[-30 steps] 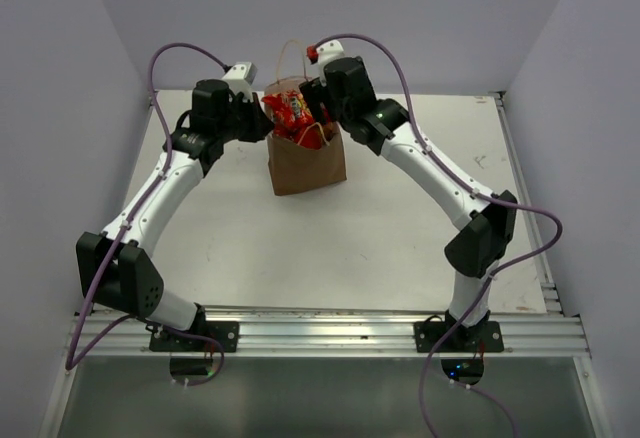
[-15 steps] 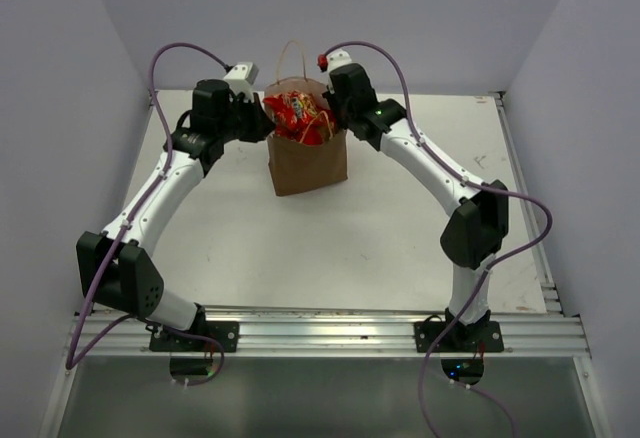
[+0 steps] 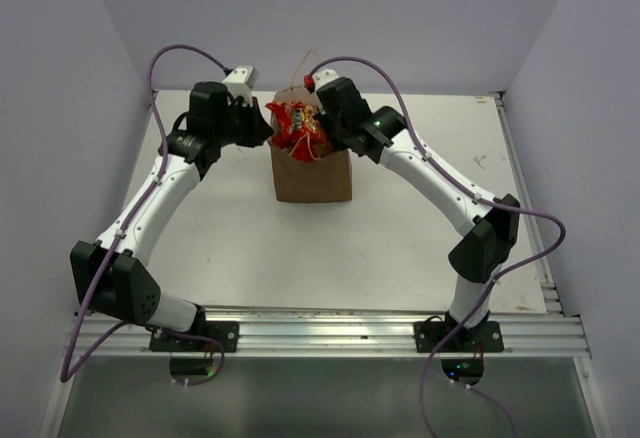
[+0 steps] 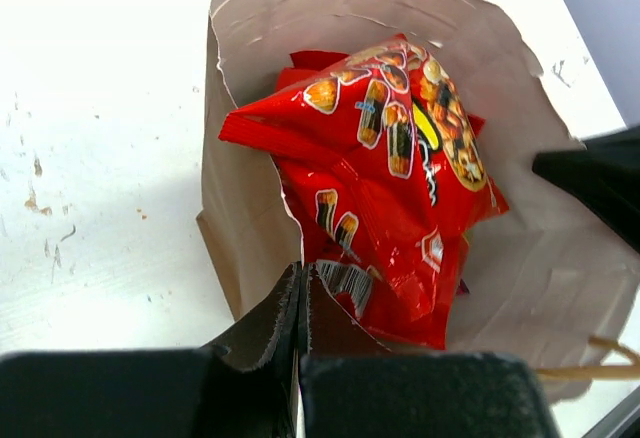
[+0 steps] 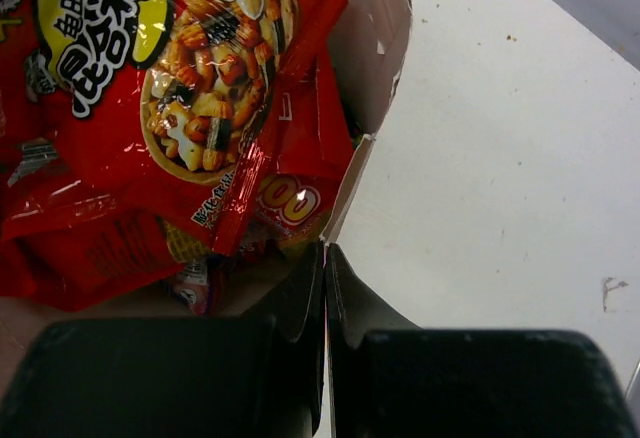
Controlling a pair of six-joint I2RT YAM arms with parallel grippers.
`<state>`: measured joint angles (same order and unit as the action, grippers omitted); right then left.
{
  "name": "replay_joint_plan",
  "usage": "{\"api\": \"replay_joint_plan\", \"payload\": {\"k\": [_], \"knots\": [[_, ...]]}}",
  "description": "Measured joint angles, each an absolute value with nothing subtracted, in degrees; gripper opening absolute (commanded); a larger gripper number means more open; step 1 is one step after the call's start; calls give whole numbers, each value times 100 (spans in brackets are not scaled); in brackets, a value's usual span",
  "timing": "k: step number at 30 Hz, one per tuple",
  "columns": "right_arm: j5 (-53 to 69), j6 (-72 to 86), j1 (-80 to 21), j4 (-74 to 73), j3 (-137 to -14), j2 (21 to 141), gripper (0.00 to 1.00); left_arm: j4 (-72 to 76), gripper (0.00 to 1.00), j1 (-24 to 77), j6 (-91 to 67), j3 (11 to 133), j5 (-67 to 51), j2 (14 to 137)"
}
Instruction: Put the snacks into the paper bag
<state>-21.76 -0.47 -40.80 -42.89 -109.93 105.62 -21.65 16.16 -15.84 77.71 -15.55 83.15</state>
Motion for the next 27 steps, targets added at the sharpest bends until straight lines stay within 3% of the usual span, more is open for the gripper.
{"api": "replay_joint_plan", "payload": {"k": [9,24,25,26,27], "knots": [[-2506,438,-4799,-5304,-10833,10014,0,-3048,0,1920,-1584,7776,-1372,7800],[-2639,1424,-5273,-5655,-9688,9039,0,-3538,0,2403,-2018,6943,-1575,6591],[-2646,1470,-5277,-5653,-9644,9008,1,-3542,10,2432,-2036,6941,-1610,6584],[-2650,1514,-5282,-5653,-9614,8989,7,-3533,20,2467,-2040,6941,-1632,6584],[-2650,1564,-5286,-5655,-9603,8982,31,-3529,29,2499,-2040,6941,-1656,6584]]}}
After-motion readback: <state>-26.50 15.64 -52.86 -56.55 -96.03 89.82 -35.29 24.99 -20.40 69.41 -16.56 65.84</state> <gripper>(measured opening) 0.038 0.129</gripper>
